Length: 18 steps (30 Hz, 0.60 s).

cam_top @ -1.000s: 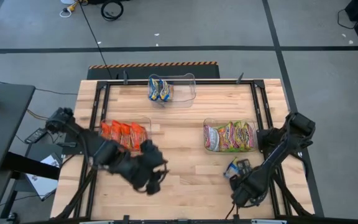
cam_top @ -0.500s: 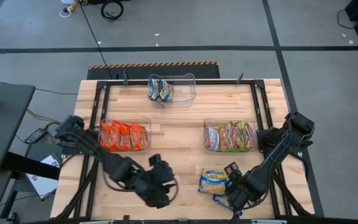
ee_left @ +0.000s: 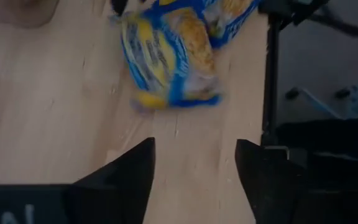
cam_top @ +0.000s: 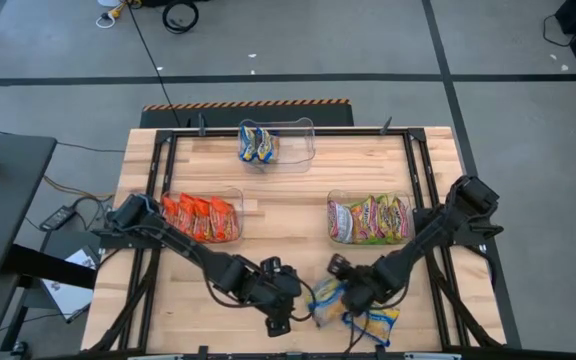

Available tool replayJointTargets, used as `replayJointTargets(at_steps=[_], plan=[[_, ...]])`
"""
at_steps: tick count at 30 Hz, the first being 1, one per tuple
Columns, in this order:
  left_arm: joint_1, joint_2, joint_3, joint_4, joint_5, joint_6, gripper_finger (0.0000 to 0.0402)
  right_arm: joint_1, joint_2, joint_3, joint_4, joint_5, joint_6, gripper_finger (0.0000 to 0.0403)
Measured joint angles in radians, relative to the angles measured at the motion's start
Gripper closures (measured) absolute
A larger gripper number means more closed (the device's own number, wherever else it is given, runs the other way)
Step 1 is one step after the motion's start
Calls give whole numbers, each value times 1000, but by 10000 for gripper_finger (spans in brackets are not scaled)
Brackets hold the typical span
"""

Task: Sort Maruchan noodles
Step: Put the blue noodle from the bottom right into the top transparent bin

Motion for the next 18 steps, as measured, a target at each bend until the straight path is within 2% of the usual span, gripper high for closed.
replayJointTargets(at_steps=[3, 6, 9, 13, 16, 18], plan=[[6, 0, 0, -44, 3, -13, 150, -17, 0, 32, 75, 150, -82, 189], [28, -1, -26, -55, 21, -61, 131, -19, 0, 90, 25, 203, -16, 189], [57, 0, -129, 66, 87, -177, 121, 0, 0, 151, -78, 185, 133, 190], [64, 1, -309, 397, 177, -418, 119, 50, -1, 209, -218, 113, 391, 191], [50, 1, -419, 516, 158, -679, 119, 98, -2, 222, -274, 54, 580, 191], [44, 1, -480, 614, 128, -785, 119, 139, -2, 222, -289, 27, 680, 191]])
